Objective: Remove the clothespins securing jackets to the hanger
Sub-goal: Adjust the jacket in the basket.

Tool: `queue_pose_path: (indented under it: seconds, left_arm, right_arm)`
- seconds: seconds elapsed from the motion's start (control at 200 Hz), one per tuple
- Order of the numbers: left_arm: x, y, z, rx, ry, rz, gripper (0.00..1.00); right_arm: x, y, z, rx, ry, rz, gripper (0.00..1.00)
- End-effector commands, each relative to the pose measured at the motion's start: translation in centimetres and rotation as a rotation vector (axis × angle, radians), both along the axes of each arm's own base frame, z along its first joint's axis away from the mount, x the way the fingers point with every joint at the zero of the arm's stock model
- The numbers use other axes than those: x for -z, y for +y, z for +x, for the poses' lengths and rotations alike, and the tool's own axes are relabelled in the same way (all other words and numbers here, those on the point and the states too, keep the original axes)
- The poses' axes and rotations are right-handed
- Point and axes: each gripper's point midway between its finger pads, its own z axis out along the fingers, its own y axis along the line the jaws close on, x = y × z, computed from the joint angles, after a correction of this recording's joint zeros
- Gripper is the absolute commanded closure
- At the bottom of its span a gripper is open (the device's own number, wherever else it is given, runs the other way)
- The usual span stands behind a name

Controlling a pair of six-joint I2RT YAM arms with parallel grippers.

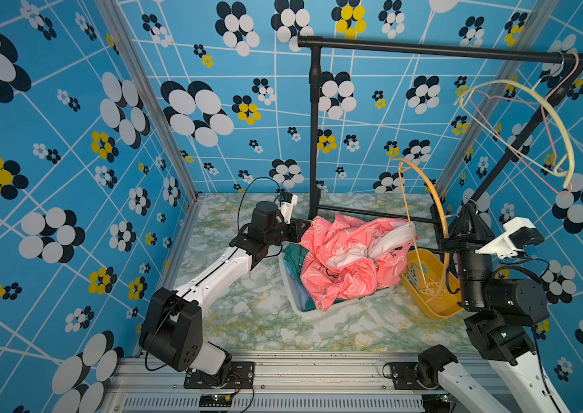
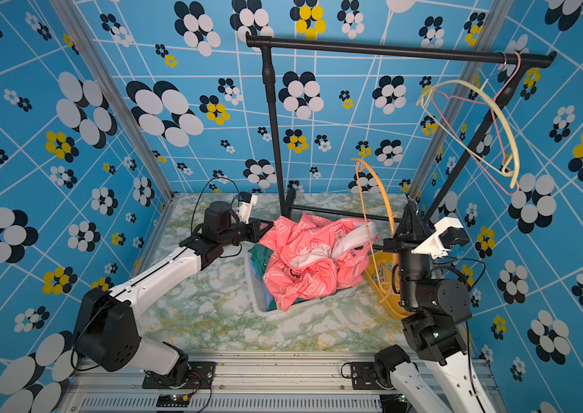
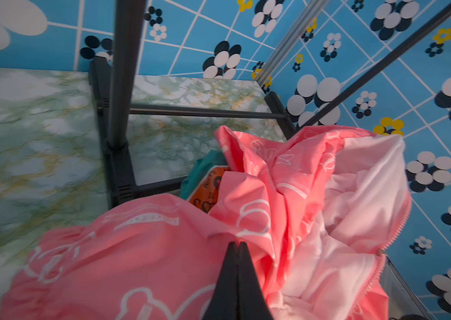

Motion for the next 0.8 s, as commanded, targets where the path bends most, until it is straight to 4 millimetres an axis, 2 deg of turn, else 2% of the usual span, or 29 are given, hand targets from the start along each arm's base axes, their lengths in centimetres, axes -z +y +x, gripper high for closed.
queue_pose_path:
  seconds: [0.0,0.065,0.13,0.18,0.25,0.335,0.45,0.55,0.59,0.655,0.705,0.795]
  left_arm:
    - [-5.2,-3.6,-3.6,0.164,-0.080,-0.081,1.00]
    - [-4.7,-5.2,-5.1,0.208,-0.051,-0.086,1.00]
    - [-2.7,-6.6,-6.2,0.226,0.004,-0.091,1.00]
    - [-0.1,-7.4,-6.8,0.230,0.068,-0.081,1.00]
    - [5.2,-7.6,-7.1,0.174,0.172,0.004,1.00]
    - [11.8,-6.4,-7.6,0.087,0.283,0.146,1.00]
    - [20.1,-2.7,-8.4,-0.064,0.378,0.453,1.00]
    - [24.9,-0.6,-8.7,-0.123,0.427,0.627,1.00]
    - [26.0,-0.3,-8.7,-0.136,0.441,0.655,1.00]
    - [26.6,-0.4,-8.3,-0.142,0.441,0.673,1.00]
    - [26.3,-0.4,-7.9,-0.157,0.417,0.685,1.00]
    - [24.6,0.0,-6.8,-0.197,0.344,0.731,1.00]
  right_arm:
    - [-0.8,-0.6,-0.9,0.020,-0.035,0.009,1.00]
    - [-0.8,-0.7,-1.0,0.025,-0.033,0.009,1.00]
    - [-0.6,-0.9,-1.0,0.035,-0.028,0.010,1.00]
    - [-0.5,-1.1,-1.1,0.043,-0.027,0.013,1.00]
    - [-0.5,-1.2,-1.3,0.049,-0.026,0.011,1.00]
    - [-0.4,-1.4,-1.4,0.058,-0.020,0.004,1.00]
    - [-0.5,-1.5,-1.7,0.061,-0.019,0.003,1.00]
    - [-0.4,-1.6,-1.9,0.058,-0.020,0.009,1.00]
    - [-0.3,-1.5,-1.8,0.054,-0.016,0.007,1.00]
    - [-0.4,-1.5,-1.8,0.053,-0.010,0.003,1.00]
    - [-0.4,-1.6,-1.8,0.058,-0.002,-0.001,1.00]
    - [-0.3,-1.7,-2.0,0.066,0.009,-0.008,1.00]
